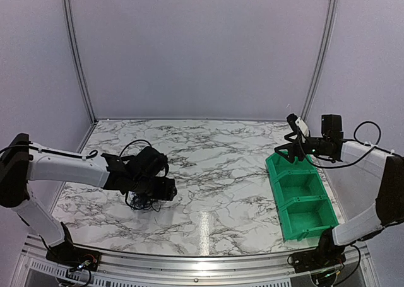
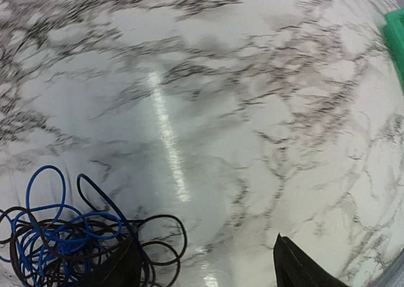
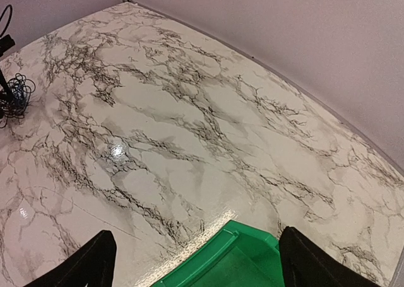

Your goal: Untangle the cables

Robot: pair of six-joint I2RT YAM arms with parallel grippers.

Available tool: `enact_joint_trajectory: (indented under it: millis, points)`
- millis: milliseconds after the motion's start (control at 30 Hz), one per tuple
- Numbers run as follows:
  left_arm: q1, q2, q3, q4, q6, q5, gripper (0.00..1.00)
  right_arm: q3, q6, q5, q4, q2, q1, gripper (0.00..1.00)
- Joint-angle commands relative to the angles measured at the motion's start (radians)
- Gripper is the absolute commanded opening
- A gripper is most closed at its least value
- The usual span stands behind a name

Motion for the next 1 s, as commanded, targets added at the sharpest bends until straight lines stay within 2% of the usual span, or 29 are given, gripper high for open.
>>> enact_joint_trajectory:
  millis: [0,200,300,433,567,600,667,800,900,967]
  points:
    - [-0.075,-0.066,0.101,0.035,0.194,0.041,0.75,0.046,-0.013,-0.004,-0.016,0.005,0.011,0.89]
    - [-0.070,-0.226,0.107,-0.072,0.389,-0.248,0.94,0.044,-0.011,-0.023,-0.011,-0.005,0.022,0.85]
    - [-0.040,-0.259,0.108,-0.087,0.456,-0.356,0.99,0.059,0.009,-0.009,-0.003,-0.021,0.114,0.83]
    - [0.082,-0.247,0.131,-0.091,0.493,-0.314,0.98,0.121,0.017,0.030,-0.020,-0.012,0.282,0.74]
    - [0.188,-0.283,0.040,0.019,0.408,-0.091,0.96,0.245,-0.115,0.109,-0.163,0.082,0.511,0.57]
    - [0.207,-0.292,0.012,0.061,0.399,-0.004,0.97,0.287,-0.136,0.130,-0.194,0.118,0.551,0.51]
    - [0.221,-0.285,0.020,0.080,0.374,0.066,0.97,0.348,-0.170,0.157,-0.248,0.193,0.622,0.43]
    - [0.227,-0.218,0.168,-0.109,0.321,0.051,0.99,0.500,-0.216,0.227,-0.351,0.357,0.738,0.36]
    - [0.228,-0.157,0.327,-0.295,0.403,0.035,0.99,0.632,-0.210,0.224,-0.412,0.471,0.783,0.36]
    - [0.227,-0.170,0.360,-0.320,0.459,-0.020,0.99,0.724,-0.205,0.214,-0.445,0.544,0.796,0.36]
